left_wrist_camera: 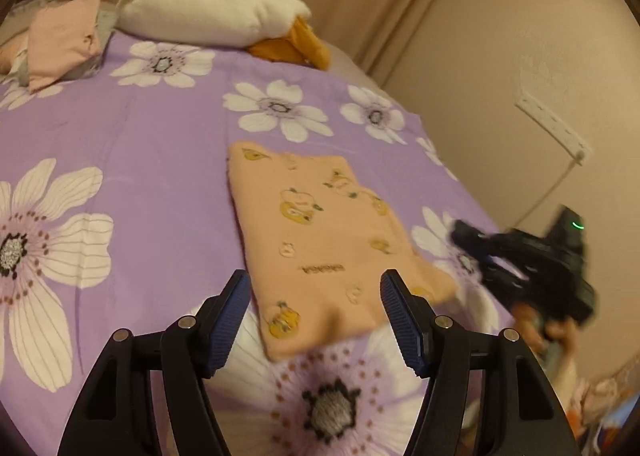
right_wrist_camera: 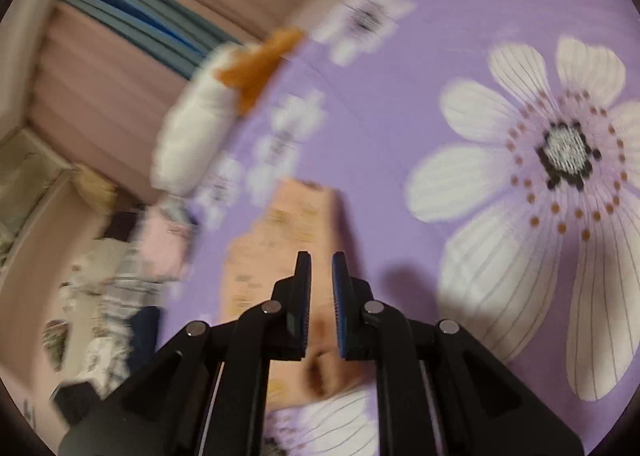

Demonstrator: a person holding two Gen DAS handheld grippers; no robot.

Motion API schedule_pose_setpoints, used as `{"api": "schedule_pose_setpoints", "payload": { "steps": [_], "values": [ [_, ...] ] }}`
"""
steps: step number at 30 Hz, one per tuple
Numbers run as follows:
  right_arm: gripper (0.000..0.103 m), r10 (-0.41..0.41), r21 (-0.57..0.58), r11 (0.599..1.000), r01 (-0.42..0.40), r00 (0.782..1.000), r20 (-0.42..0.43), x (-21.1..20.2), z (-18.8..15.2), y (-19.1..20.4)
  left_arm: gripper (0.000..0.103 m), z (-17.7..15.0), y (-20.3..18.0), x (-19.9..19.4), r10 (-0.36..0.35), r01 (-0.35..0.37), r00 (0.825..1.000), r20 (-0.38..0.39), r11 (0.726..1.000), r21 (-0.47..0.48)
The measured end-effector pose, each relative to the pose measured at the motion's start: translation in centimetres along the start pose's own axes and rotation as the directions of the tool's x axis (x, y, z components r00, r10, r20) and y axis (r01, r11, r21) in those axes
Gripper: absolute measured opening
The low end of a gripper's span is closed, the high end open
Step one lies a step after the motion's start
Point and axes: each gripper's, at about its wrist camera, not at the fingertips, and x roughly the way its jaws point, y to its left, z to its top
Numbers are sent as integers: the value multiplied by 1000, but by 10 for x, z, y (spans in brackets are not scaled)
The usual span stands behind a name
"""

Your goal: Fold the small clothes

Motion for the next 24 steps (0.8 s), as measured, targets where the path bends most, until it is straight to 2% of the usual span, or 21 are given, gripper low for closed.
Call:
{"api": "schedule_pose_setpoints", "payload": {
  "steps": [2,3,4,5,6,8,9,11,15,17,20,21,23,24],
  "values": [
    [14,103,16,995,-103,994,-17,0,-3,4,64,-4,2,25,86,-85,994,-72,996,12],
    [15,138,24,990,-137,989,-47,6,-6,6,61,-10,7,44,128,-128,983,-133,992,6],
    [15,143,24,990,-141,985,-95,17,-11,10,60,-15,11,56,138,-141,975,-175,990,-6],
    [15,115,12,993,-114,983,-141,27,-16,14,60,-19,13,59,147,-150,973,-180,989,-8],
    [15,74,-14,997,-78,982,-176,35,-22,16,60,-20,10,59,168,-167,975,-143,986,16],
    [13,-25,-97,995,3,972,-234,52,-34,23,60,-21,2,58,209,-202,968,-137,977,63],
    [9,-89,-149,987,52,962,-258,60,-39,27,60,-22,-1,60,223,-214,965,-137,974,78],
    [4,-182,-232,965,122,950,-255,67,-44,27,58,-22,2,59,225,-217,965,-132,974,72],
    [5,-254,-301,938,173,933,-255,59,-46,24,55,-25,1,55,230,-219,965,-123,971,96],
    [8,-245,-301,939,166,937,-248,49,-47,17,55,-25,2,56,232,-222,965,-126,971,89],
    [16,-148,-236,968,90,960,-239,38,-44,13,55,-27,2,57,236,-226,963,-128,970,87],
    [19,-138,-242,967,81,963,-230,38,-45,16,55,-28,1,57,240,-230,963,-126,969,91],
    [19,-164,-286,954,95,959,-230,45,-54,26,55,-29,-1,57,251,-238,961,-117,965,112],
    [17,-211,-326,937,129,950,-232,51,-58,30,55,-30,-2,58,255,-241,960,-113,963,124]
  ]
}}
